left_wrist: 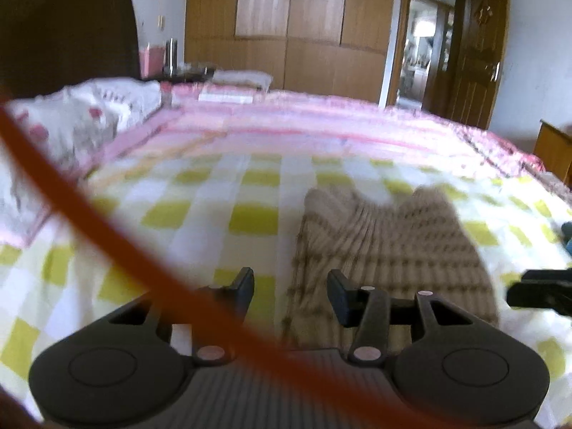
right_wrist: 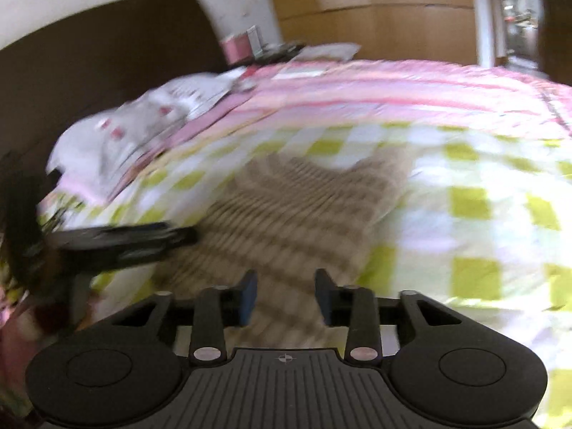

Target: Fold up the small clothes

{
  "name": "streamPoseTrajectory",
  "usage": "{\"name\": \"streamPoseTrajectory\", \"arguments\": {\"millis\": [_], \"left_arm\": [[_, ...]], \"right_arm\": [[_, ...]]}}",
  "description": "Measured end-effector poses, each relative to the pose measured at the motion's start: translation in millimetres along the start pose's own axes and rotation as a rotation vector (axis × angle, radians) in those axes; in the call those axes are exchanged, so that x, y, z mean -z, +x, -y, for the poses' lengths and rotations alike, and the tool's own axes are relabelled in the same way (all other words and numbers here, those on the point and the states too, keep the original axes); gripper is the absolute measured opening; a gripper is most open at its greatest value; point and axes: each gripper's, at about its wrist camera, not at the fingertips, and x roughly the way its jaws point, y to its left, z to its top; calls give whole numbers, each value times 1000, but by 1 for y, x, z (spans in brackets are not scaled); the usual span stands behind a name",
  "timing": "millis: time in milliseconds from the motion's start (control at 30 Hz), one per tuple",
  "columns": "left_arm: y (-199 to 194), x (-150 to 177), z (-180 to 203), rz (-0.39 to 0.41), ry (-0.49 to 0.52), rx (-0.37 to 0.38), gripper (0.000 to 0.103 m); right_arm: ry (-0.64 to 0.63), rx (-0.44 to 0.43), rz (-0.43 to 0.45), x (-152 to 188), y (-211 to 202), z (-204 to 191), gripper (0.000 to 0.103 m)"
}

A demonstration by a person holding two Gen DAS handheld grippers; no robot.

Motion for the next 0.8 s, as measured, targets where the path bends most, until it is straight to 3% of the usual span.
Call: {"name": "streamPoseTrajectory", "arguments": {"millis": [100, 233, 433, 633, 800], "left_arm": [[3, -17, 11, 41, 33, 28, 53], [39, -30, 25, 15, 77, 41, 53], [79, -22, 15, -80, 96, -98, 54], [84, -13, -8, -125, 47, -140, 55], [57, -12, -15, -106, 23, -88, 55]], "right_arm": [[26, 38, 39, -14, 12, 14, 40], [46, 61, 39, -28, 42, 21, 41], [62, 78, -9, -28, 78, 24, 41], [102, 66, -40, -25, 104, 27, 42], [163, 40, -5, -24, 74, 32, 45]]}}
